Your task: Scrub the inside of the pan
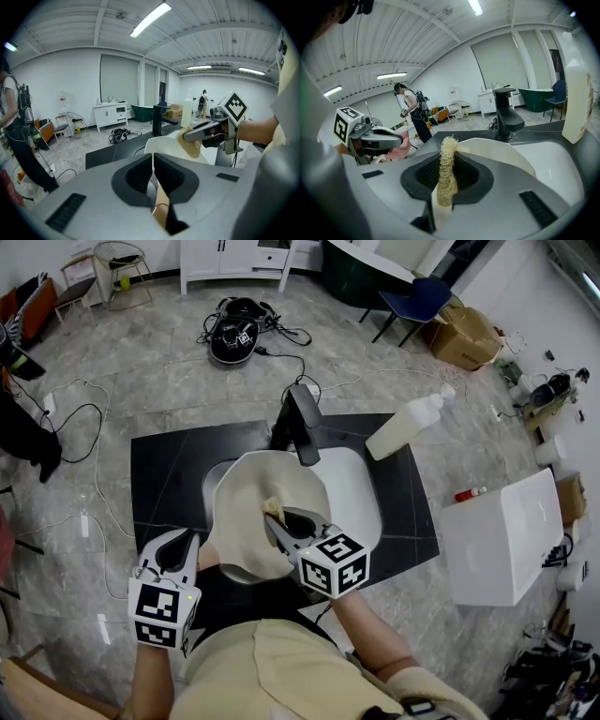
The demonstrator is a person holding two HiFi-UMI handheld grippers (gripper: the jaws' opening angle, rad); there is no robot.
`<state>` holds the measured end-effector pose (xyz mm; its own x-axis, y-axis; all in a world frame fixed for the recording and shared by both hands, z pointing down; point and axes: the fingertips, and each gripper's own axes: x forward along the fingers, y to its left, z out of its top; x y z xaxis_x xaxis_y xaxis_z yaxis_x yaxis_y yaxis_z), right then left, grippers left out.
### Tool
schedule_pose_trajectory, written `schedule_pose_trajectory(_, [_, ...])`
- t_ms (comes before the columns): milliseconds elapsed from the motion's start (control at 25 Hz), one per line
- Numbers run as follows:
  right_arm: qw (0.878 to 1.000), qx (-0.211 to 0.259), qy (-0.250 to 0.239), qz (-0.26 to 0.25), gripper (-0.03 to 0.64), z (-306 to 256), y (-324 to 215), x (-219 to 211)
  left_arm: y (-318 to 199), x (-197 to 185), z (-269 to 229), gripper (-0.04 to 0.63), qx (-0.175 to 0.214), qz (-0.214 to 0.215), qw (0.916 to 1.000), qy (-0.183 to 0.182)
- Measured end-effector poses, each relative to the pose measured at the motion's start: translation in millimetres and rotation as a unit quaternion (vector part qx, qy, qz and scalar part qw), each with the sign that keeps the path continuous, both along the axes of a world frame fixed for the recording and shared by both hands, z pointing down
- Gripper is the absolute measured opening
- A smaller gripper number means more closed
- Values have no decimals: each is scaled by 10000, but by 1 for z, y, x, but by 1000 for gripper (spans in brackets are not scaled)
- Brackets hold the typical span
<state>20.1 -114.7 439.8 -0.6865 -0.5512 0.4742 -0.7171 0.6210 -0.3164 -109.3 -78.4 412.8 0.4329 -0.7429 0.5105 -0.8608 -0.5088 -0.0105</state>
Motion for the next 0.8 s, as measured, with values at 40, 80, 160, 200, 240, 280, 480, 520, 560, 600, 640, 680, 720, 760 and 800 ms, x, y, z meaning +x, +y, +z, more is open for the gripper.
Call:
schedule_pose_trajectory(40, [10000,5,-1,4,64,0,0,0,0,0,0,23,-1,3,10000,7])
schedule_pose_trajectory(80, [10000,6,-5,7,64,0,0,0,0,0,0,23,-2,4,10000,12])
schedule_pose_trajectory(160, [10000,-1,-14,9,64,0,-1,0,-1,1,0,23,-8,6,10000,17])
schedule_pose_trajectory(200, [10000,-7,-17,11,64,0,-1,0,-1,1,0,23,-12,10,10000,15])
schedule_pose_trajectory(240, [10000,-14,-22,12,64,0,-1,1,0,1,0,23,-15,15,10000,12])
schedule_pose_trajectory(280, [10000,-19,-29,14,64,-1,-1,1,0,1,0,23,-17,17,10000,8])
schedule_pose_trajectory(480, [10000,-7,-21,3,64,-1,0,0,2,1,1,23,-34,9,10000,2])
schedule_pose_trajectory(520, [10000,-4,-16,0,64,0,0,0,2,0,2,23,-36,7,10000,2])
schedule_pose_trajectory(560, [10000,-1,-12,-3,64,1,0,-1,3,0,3,23,-37,6,10000,1])
schedule_pose_trajectory(600, [10000,1,-8,-5,64,1,0,-1,3,0,3,23,-37,6,10000,0])
schedule_pose_trajectory(640, [10000,2,-5,-7,64,1,1,-1,3,0,3,23,-37,6,10000,-2])
schedule_pose_trajectory(680, [10000,0,-2,-9,64,2,1,-1,3,0,3,23,-37,5,10000,-3])
schedule_pose_trajectory(720, [10000,-3,0,-10,64,1,1,-1,3,0,3,23,-38,4,10000,-4])
schedule_pose_trajectory(760, [10000,-6,3,-11,64,1,1,-1,3,0,3,23,-40,3,10000,-7])
schedule_pose_trajectory(800, [10000,-8,5,-11,64,1,1,-1,4,0,3,23,-42,2,10000,-9])
